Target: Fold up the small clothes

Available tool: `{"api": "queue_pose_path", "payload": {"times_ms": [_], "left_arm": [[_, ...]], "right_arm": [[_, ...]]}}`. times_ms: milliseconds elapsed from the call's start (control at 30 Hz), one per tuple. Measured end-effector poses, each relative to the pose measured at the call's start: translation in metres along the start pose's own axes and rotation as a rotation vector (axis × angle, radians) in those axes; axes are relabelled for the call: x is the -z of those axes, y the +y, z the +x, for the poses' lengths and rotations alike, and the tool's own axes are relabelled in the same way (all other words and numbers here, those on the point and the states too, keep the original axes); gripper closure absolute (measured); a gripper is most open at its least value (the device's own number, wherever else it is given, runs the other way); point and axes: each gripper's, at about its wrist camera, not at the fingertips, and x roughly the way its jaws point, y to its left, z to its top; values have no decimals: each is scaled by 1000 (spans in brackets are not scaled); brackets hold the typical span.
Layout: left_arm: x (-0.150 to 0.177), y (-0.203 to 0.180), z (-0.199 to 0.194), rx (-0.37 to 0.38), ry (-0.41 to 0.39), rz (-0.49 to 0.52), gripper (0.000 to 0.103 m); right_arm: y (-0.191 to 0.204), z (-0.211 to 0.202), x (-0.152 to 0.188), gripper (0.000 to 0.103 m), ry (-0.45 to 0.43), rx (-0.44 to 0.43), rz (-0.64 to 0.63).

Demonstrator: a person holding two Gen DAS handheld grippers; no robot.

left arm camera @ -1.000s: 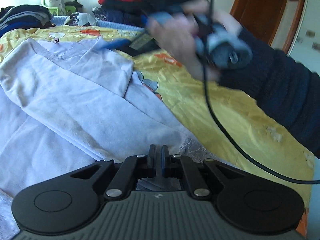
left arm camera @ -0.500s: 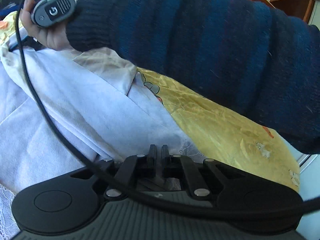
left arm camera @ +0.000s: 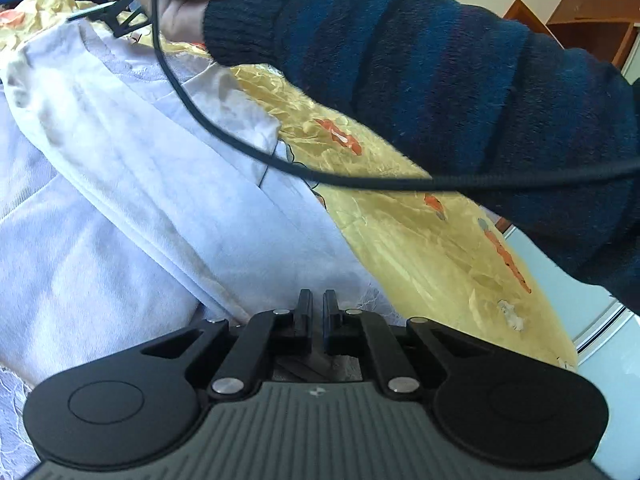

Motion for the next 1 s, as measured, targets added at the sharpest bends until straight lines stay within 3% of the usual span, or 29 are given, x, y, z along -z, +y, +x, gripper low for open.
{"api": "queue_pose_path", "payload": {"times_ms": [167,233,300,533,600,667,733,767,900,1000], "left_arm": [[0,4,-1,9,1,-16,98],[1,3,-2,11,1,-20,98],[1,3,-2,13,1,-24,98],[2,5,-6,16,0,-29,98],[1,5,-4,17,1,-31,98],[0,7,-5,21,1,-38,98],[-1,9,-6,27,2,-47,98],[-1,10,-6,30,3,-51,98],[-1,14,-8,38,5,-63,98],[-1,16,-9,42,6,-70,98]], "right_arm": [[-11,52,12,30,68,114,-23],[-8,61,13,28,58,83,-50],[-9,70,10,36,68,98,-37],[-1,80,6,40,63,104,-125],[5,82,7,35,69,121,-129],[11,70,7,43,68,25,-96],[16,47,3,42,31,-111,-99],[17,37,-3,43,5,-119,-95],[8,19,-30,43,-19,40,-90],[-4,28,-35,58,22,111,-105]]}}
